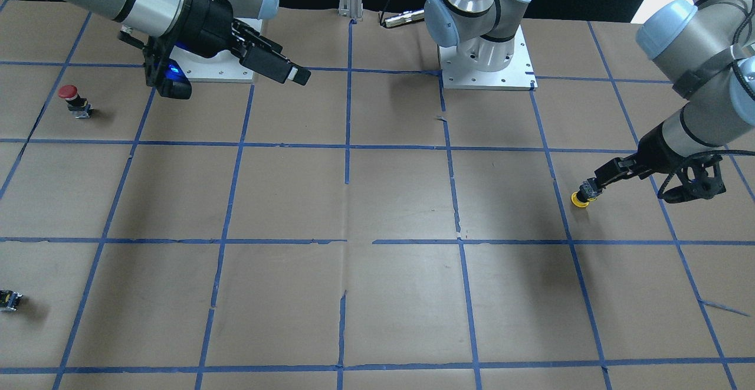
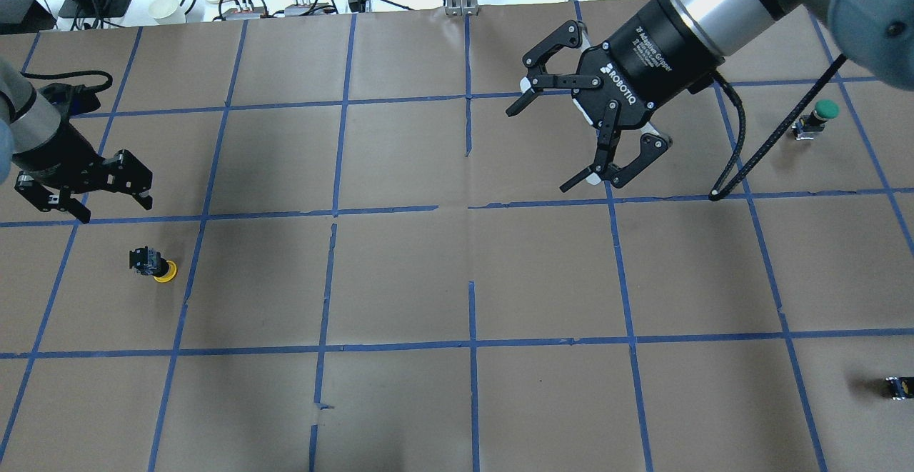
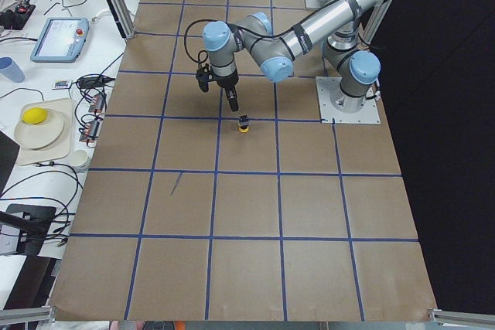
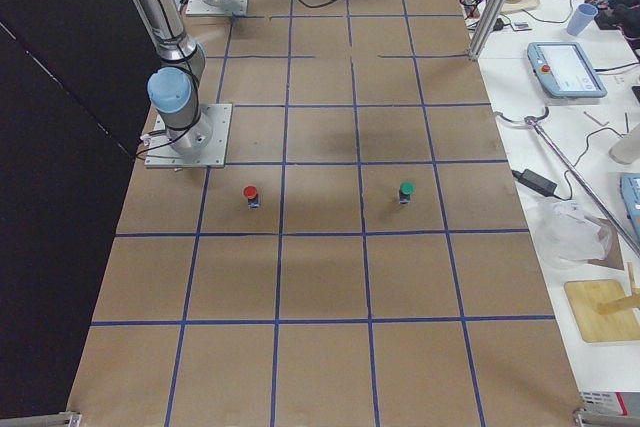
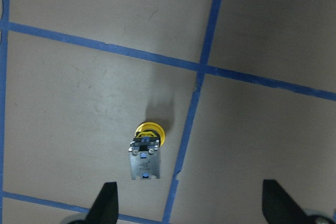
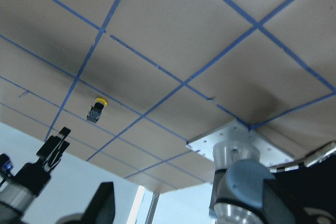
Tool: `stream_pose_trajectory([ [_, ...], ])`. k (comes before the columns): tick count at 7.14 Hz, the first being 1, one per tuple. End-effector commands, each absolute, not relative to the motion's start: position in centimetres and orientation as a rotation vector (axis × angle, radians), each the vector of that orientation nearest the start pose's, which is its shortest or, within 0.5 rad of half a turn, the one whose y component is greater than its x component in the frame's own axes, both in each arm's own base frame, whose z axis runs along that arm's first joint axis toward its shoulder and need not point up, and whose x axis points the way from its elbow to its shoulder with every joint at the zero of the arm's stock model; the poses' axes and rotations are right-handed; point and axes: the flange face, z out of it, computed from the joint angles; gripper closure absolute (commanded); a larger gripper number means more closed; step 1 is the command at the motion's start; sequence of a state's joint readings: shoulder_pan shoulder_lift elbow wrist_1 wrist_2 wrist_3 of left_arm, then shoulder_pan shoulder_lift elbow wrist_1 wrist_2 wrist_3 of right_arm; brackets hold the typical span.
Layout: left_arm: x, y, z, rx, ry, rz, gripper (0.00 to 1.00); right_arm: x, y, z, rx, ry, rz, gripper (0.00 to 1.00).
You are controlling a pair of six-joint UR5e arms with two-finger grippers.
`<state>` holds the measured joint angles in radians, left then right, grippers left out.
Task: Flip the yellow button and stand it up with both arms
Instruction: 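Lower the left gripper over the yellow button lying on its side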
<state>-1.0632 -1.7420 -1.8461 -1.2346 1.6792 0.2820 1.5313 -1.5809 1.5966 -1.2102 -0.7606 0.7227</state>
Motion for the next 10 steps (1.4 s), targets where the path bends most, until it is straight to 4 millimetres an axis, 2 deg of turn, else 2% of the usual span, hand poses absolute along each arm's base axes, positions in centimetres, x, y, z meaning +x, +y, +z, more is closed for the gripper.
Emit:
stream_pose_trajectory([
  [1, 16.1, -48.4, 26.3, -0.355, 3.028, 0.228, 0.04, 18.3, -46.4, 46.6, 1.155, 1.764, 0.968, 0.00],
  [2, 15.6, -47.7, 25.0, -0.367, 3.029, 0.235, 0.04, 17.9, -46.2, 44.5, 1.183, 1.663, 1.006, 0.00],
  [3, 15.3, -47.5, 23.7, -0.374, 3.047, 0.214, 0.04, 18.2, -45.9, 43.4, 1.170, 1.590, 1.020, 0.00],
  [5, 15.1, -47.5, 23.3, -0.502, 3.030, 0.213, 0.05, 18.2, -45.8, 43.8, 1.199, 1.576, 1.036, 0.00],
  [7, 14.8, -47.5, 23.2, -0.505, 3.053, 0.205, 0.11, 18.2, -47.3, 46.2, 1.233, 1.608, 0.968, 0.01],
  [8, 14.8, -47.5, 23.2, -0.502, 3.056, 0.202, 0.23, 18.5, -47.7, 47.9, 1.336, 1.555, 0.994, 0.00],
  [9, 14.8, -47.6, 23.2, -0.497, 3.059, 0.201, 0.35, 18.6, -47.7, 47.8, 1.324, 1.563, 0.975, 0.00],
  [10, 14.8, -47.6, 23.2, -0.488, 3.061, 0.201, 0.43, 18.7, -47.5, 47.0, 1.340, 1.541, 1.004, 0.00],
])
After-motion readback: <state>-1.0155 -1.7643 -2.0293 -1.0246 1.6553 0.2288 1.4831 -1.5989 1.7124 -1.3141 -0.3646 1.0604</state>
